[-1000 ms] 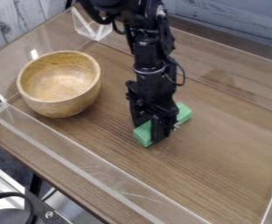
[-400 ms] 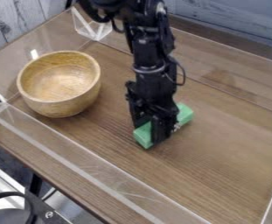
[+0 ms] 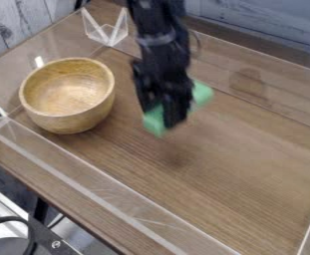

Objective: Put the green block in the brown bowl

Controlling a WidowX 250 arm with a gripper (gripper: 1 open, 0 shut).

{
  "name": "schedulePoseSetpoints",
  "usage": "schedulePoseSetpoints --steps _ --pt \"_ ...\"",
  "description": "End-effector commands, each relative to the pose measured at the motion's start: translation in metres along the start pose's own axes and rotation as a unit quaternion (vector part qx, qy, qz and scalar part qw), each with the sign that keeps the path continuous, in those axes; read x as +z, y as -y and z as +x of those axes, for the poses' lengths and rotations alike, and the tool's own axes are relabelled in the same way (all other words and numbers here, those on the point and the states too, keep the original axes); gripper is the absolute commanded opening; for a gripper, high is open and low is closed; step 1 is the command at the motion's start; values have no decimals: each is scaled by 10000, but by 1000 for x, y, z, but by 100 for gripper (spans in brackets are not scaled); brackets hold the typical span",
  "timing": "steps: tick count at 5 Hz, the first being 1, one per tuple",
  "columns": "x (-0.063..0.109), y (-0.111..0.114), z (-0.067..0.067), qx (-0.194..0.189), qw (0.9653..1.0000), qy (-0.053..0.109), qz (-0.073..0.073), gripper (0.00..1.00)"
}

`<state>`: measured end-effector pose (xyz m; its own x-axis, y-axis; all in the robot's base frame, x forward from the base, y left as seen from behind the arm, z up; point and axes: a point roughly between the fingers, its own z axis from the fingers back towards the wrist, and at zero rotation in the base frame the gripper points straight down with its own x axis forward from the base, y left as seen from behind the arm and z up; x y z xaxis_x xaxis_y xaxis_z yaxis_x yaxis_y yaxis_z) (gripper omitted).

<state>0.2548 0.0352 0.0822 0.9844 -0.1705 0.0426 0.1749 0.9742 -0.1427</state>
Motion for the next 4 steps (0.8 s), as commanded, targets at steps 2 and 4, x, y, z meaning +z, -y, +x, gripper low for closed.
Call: schedulePoseSetpoints --steps 2,4 --pt "50 -84 0 759 9954 499 318 0" --pt "46 -148 -32 1137 9912 475 479 0"
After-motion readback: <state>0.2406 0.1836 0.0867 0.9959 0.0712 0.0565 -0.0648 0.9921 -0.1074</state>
